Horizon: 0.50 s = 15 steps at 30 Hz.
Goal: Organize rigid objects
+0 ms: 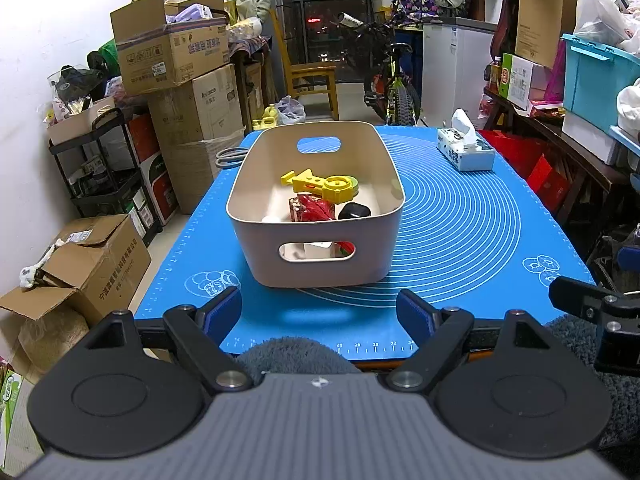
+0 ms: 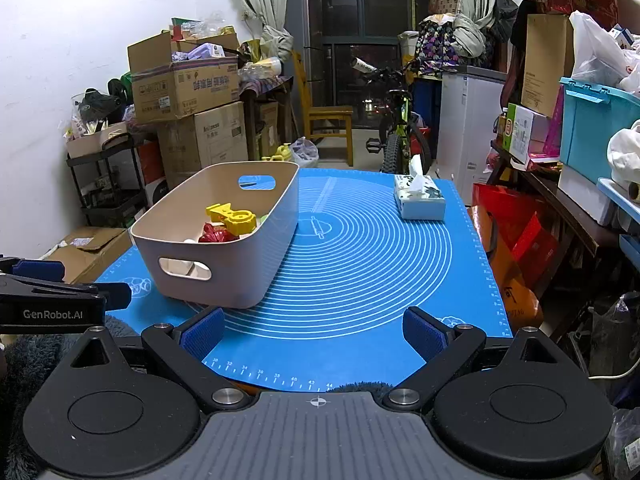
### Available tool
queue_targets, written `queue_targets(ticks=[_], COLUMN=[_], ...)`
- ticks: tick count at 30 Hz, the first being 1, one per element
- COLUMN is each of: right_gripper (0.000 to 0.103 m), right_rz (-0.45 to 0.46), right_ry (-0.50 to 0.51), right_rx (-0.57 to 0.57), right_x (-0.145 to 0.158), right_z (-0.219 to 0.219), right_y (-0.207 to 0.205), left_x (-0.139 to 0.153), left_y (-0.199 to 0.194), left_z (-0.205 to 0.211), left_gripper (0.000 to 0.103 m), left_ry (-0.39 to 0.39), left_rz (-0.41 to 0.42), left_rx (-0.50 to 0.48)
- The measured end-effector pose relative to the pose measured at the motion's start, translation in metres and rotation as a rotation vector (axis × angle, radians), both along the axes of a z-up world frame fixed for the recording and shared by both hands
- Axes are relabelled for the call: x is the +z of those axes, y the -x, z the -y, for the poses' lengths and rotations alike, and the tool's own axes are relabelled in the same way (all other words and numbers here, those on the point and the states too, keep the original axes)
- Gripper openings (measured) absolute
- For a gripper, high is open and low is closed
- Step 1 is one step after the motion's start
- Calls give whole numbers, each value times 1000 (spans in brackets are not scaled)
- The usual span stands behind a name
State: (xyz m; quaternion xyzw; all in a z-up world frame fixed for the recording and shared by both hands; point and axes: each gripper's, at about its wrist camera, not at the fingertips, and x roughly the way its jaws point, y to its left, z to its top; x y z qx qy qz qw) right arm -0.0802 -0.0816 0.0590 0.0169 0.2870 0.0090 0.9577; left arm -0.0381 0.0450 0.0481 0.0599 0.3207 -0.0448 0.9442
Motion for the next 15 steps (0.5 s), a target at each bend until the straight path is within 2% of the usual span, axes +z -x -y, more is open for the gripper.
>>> queue_targets(ticks=[15], right_gripper=[96], right_rz=[-1], right_ry=[0], right_rx=[1], right_x=[0], right_z=[0], right_y=[0], left_x=[1], left_y=[0], left_z=[1], left_gripper=[85], left_ry=[-4], left_rz=[8], left_rx=[-1])
